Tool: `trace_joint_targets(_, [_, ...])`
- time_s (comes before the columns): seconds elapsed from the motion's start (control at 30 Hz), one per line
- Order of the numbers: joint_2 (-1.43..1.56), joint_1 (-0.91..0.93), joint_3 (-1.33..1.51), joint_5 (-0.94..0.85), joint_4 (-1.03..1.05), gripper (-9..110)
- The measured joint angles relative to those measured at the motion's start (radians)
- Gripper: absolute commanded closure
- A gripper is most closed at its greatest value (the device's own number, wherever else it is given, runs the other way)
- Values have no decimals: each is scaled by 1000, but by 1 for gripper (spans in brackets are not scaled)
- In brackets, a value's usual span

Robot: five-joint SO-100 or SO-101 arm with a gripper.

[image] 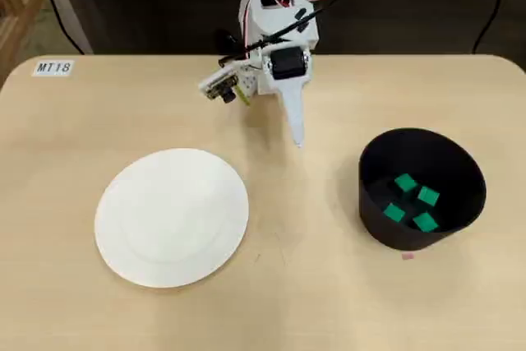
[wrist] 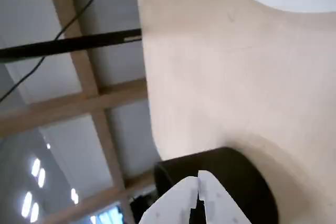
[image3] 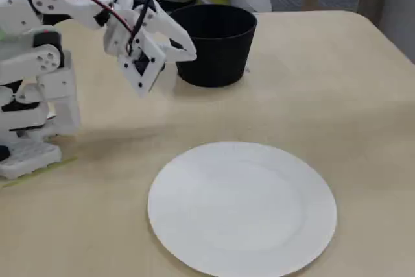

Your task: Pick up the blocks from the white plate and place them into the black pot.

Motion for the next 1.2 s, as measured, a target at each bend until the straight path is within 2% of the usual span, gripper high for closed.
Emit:
trace_joint_targets(0.33, [17, 18, 118, -57, -31, 104])
trace_joint_targets(1.2, [17, 32, 129, -120, -41, 104])
